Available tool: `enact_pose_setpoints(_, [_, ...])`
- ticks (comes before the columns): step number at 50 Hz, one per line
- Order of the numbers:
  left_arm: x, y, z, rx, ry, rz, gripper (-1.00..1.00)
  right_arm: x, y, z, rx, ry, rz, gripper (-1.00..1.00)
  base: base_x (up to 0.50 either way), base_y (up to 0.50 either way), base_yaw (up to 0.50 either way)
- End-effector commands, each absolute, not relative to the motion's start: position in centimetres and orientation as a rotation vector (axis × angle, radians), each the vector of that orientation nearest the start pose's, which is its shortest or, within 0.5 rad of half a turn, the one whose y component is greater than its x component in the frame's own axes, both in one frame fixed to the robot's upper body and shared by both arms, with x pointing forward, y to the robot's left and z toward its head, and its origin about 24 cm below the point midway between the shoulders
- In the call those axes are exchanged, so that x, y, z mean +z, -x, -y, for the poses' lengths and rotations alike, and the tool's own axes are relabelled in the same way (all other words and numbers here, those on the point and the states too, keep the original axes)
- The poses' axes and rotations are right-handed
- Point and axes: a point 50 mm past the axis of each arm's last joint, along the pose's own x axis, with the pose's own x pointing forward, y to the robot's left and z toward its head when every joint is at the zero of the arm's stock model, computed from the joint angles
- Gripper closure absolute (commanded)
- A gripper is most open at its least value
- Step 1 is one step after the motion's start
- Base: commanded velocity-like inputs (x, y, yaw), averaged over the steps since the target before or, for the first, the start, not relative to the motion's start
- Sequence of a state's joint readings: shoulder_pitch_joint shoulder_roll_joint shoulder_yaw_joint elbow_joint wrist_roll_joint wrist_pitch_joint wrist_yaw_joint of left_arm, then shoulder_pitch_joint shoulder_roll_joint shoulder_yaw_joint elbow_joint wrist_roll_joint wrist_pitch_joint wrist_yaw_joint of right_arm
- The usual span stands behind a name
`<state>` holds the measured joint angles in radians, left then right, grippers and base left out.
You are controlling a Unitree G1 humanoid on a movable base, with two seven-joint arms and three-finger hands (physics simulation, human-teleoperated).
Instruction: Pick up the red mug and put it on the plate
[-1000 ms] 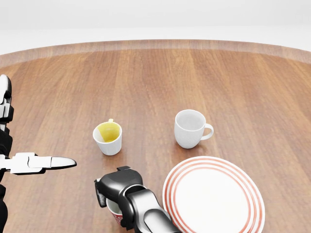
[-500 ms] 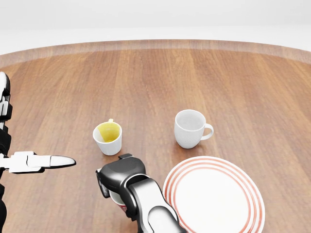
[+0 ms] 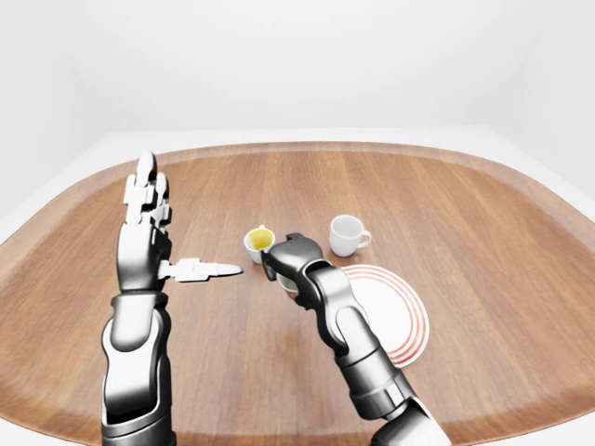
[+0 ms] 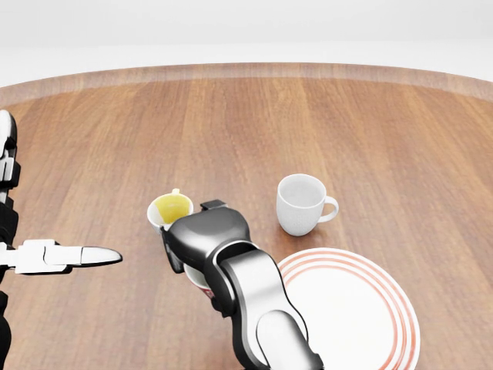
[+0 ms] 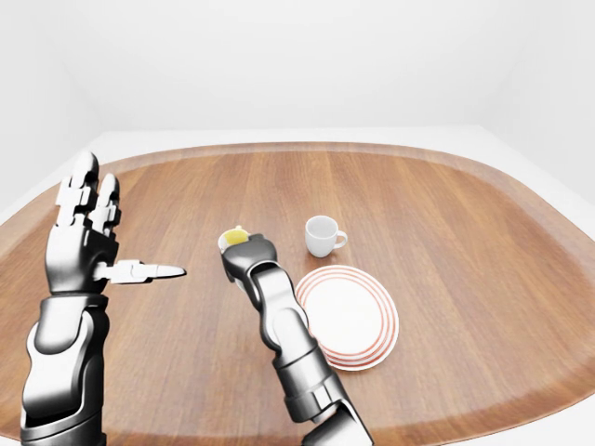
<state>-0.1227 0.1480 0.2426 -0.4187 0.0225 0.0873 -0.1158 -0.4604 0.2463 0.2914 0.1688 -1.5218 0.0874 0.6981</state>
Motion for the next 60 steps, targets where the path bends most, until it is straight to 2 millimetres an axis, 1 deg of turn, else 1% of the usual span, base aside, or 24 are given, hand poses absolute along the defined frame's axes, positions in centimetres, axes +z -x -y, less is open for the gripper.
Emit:
enact_pose_setpoints(1, [16.8,-24.7,-20.6,0.085,-0.219,0.458,-1.0,14.6,-30.0,0.8,0.499,1.479,0.118,1.0,0.0,0.0,0.0])
enact_pose_setpoints(2, [16.8,-24.7,-20.6,0.085,-0.219,0.459,-1.0,14.7,-30.0,0.8,0.498,1.479,0.119,1.0,0.0,0.0,0.0])
enact_pose_setpoints(6, [16.8,-24.7,-20.5,0.084,-0.219,0.457,-1.0,16.4,-30.0,1.6,0.426,1.477,0.164,1.0,0.0,0.0,0.0])
enact_pose_setpoints(10, [16.9,-24.7,-20.5,0.083,-0.22,0.462,-1.0,16.9,-30.2,2.4,0.392,1.478,0.166,1.0,0.0,0.0,0.0])
enact_pose_setpoints(15, [16.7,-24.8,-20.4,0.083,-0.22,0.456,-1.0,15.9,-30.1,3.6,0.39,1.475,0.127,1.0,0.0,0.0,0.0])
enact_pose_setpoints(24, [16.9,-24.8,-20.3,0.081,-0.225,0.464,-1.0,15.2,-30.6,5.1,0.386,1.47,0.083,1.0,0.0,0.0,0.0])
enact_pose_setpoints(29, [17.1,-24.8,-20.3,0.081,-0.226,0.47,-1.0,13.7,-30.6,6.0,0.416,1.46,0.028,1.0,0.0,0.0,0.0])
enact_pose_setpoints(35, [17.1,-24.8,-20.2,0.079,-0.228,0.471,-1.0,12.6,-30.5,6.6,0.437,1.447,-0.011,1.0,0.0,0.0,0.0])
enact_pose_setpoints(42, [17.2,-24.8,-20.1,0.078,-0.231,0.475,-1.0,12.8,-30.4,7.2,0.42,1.449,-0.012,1.0,0.0,0.0,0.0])
enact_pose_setpoints(47, [17.1,-24.8,-20.2,0.077,-0.231,0.473,-1.0,12.2,-30.3,8.0,0.422,1.439,-0.041,1.0,0.0,0.0,0.0])
enact_pose_setpoints(53, [17.1,-24.8,-20.2,0.078,-0.231,0.471,-1.0,12.3,-30.6,8.9,0.409,1.428,-0.052,1.0,0.0,0.0,0.0])
enact_pose_setpoints(60, [17.2,-24.7,-20.1,0.077,-0.232,0.477,-1.0,11.8,-30.8,9.8,0.412,1.418,-0.079,1.0,0.0,0.0,0.0])
